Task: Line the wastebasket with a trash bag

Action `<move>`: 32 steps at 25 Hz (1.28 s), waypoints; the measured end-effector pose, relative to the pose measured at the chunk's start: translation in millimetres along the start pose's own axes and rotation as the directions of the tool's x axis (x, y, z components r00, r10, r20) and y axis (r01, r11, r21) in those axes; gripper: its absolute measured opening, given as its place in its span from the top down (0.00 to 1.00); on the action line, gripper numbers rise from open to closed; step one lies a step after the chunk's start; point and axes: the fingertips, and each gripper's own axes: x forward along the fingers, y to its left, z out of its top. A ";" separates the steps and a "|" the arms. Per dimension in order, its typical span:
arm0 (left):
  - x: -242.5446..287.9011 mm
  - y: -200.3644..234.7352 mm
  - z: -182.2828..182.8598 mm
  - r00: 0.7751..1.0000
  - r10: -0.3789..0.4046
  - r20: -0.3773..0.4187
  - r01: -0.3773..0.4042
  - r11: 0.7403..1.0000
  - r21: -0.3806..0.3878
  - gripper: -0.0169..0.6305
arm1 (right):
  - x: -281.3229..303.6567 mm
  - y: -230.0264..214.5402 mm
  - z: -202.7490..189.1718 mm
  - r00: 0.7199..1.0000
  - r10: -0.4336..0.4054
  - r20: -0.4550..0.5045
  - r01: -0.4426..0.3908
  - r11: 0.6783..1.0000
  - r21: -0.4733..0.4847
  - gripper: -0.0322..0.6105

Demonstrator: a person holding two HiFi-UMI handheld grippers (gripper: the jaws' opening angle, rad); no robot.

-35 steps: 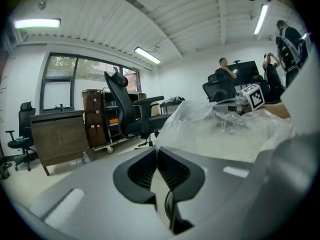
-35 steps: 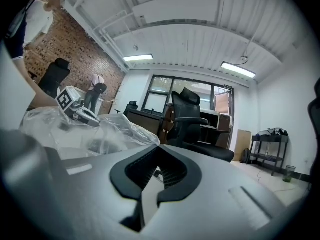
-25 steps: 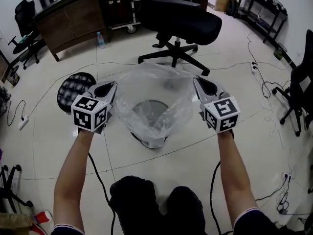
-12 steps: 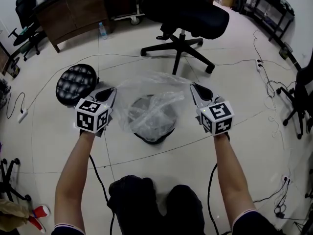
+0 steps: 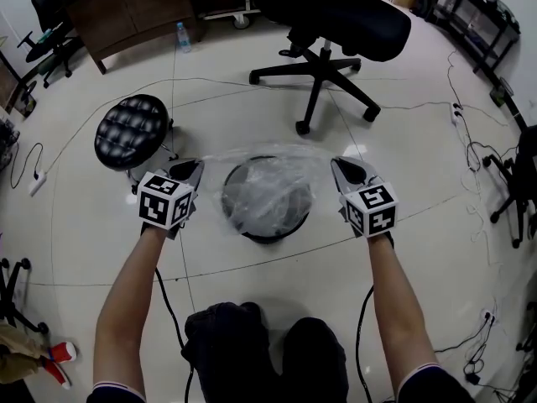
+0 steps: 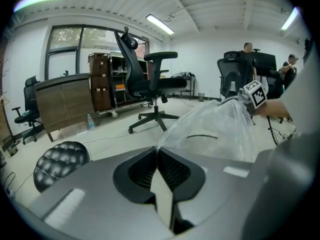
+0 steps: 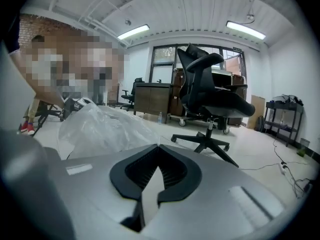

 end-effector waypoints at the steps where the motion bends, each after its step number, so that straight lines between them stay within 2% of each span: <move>1: 3.0 0.1 -5.4 1.000 -0.001 -0.011 0.001 1.000 -0.005 0.96 | 3.9 0.2 -4.6 1.000 0.004 -0.011 -0.004 1.000 0.001 0.95; 11: 55.8 3.2 -44.8 0.995 -0.018 -0.101 0.014 0.999 -0.043 0.96 | 50.1 -8.7 -49.5 0.993 0.034 -0.117 -0.032 0.999 0.014 0.95; 26: 109.6 30.7 -70.9 0.989 0.003 -0.148 -0.018 0.994 -0.103 0.96 | 106.2 -34.8 -91.8 0.979 0.036 -0.200 -0.022 0.997 0.072 0.95; 32: 124.5 31.7 -96.1 0.981 -0.009 -0.192 -0.015 0.992 -0.123 0.96 | 122.6 -29.4 -120.8 0.966 0.054 -0.251 -0.030 0.995 0.100 0.95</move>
